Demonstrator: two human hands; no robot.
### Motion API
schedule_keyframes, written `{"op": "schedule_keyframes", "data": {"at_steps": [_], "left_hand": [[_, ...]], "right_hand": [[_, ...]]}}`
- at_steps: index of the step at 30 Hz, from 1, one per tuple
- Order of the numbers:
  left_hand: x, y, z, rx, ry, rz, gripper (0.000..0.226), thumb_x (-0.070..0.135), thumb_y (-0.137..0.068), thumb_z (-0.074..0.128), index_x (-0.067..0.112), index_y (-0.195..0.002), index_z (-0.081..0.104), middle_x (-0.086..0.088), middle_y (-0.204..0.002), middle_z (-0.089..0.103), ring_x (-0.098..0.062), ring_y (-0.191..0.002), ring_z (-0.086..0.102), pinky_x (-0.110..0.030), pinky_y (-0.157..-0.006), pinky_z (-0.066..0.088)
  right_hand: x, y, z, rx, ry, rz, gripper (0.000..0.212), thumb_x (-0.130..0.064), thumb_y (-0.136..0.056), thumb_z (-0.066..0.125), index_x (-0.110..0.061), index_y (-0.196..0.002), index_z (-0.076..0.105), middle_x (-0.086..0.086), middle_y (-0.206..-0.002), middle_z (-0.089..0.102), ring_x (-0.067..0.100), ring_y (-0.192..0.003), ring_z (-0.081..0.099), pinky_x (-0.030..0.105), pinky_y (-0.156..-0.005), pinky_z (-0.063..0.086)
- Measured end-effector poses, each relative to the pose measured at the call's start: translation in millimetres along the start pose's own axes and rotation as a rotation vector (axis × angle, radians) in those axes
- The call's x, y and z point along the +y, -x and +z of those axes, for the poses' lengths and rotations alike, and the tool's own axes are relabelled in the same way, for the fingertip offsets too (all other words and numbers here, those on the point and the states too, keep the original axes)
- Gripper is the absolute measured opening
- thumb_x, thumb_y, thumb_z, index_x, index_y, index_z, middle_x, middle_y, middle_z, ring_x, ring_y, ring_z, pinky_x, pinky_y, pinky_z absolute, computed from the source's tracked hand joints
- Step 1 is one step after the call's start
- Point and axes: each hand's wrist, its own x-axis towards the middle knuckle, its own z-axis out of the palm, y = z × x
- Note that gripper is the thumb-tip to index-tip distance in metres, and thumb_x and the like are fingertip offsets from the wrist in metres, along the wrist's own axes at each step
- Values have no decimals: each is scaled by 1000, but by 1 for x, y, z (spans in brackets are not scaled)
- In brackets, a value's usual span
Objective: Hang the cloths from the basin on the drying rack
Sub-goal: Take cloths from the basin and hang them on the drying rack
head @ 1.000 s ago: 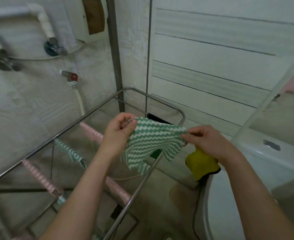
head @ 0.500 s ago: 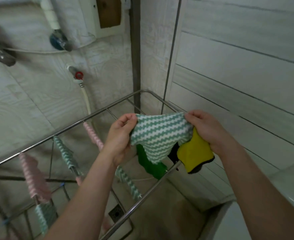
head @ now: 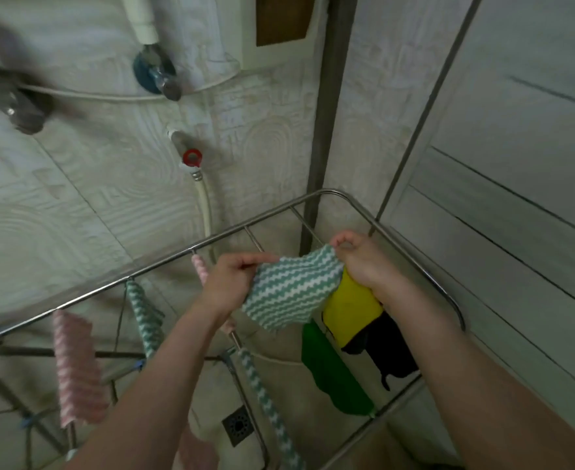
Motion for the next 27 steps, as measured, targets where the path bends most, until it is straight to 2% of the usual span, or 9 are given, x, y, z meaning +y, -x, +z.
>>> {"op": "schedule_keyframes", "data": {"at_steps": [4,8,11,15,18,20,22,25,27], "left_hand": [[-23,-18,-6,-19,-275,-9,39,-5,-95,39,12,-119,64,-2,-131,57,-4,-118,44,-12,-102,27],[-33,-39,-13,-93,-265,-72,53,-1,-86,54,18,-135,49,-2,-138,50,-14,-127,45,-33,-110,35],[-37,-52,-17,-107,-280,-86,64,-2,-80,56,19,-139,42,-2,-141,46,-17,-129,45,-37,-110,36],[-41,-70,-16,-63,-466,-85,72,-4,-77,55,12,-144,33,-9,-149,35,-21,-138,34,-29,-115,24],[-44,-79,-16,-69,-630,-21,74,-2,-78,57,5,-146,28,-13,-154,26,-22,-143,23,-22,-115,15],[-50,-82,-16,-84,-694,0,75,0,-78,57,3,-146,26,-15,-155,23,-25,-144,22,-23,-115,15],[-53,-83,-16,-92,-757,12,76,0,-78,56,2,-147,24,-14,-156,20,-26,-144,22,-22,-114,16],[-52,-85,-16,-90,-851,31,77,-1,-79,55,4,-148,20,-11,-158,15,-25,-142,25,-27,-114,24],[-51,-88,-16,-81,-906,52,77,-2,-80,55,3,-148,20,-11,-158,13,-26,-142,25,-31,-114,26]], "right_hand": [[19,-41,27,-14,255,25,19,-17,-97,40,-22,-84,53,9,-99,63,28,-96,60,36,-82,48],[16,-68,40,8,430,16,13,-13,-97,37,-16,-94,49,6,-95,55,28,-98,56,32,-76,41],[16,-84,47,1,364,10,15,-19,-99,37,-12,-101,50,12,-104,59,30,-103,57,33,-79,42],[19,-91,52,-108,304,10,48,-36,-96,51,-15,-138,39,8,-139,48,26,-124,49,33,-95,41],[22,-86,51,-185,402,-72,37,-39,-88,64,-21,-120,55,3,-118,60,21,-105,59,30,-84,47],[25,-80,51,-344,425,-72,20,-40,-84,68,-24,-95,64,-4,-93,65,12,-85,61,27,-73,48],[29,-73,54,-486,447,-62,22,-39,-82,71,-16,-83,70,0,-80,69,10,-74,63,26,-67,47],[34,-68,57,-454,542,-97,28,-36,-82,71,-9,-79,73,10,-79,72,22,-75,68,34,-69,53],[36,-66,59,-420,601,-111,33,-35,-83,68,-7,-67,68,10,-67,67,24,-66,64,32,-59,47]]}}
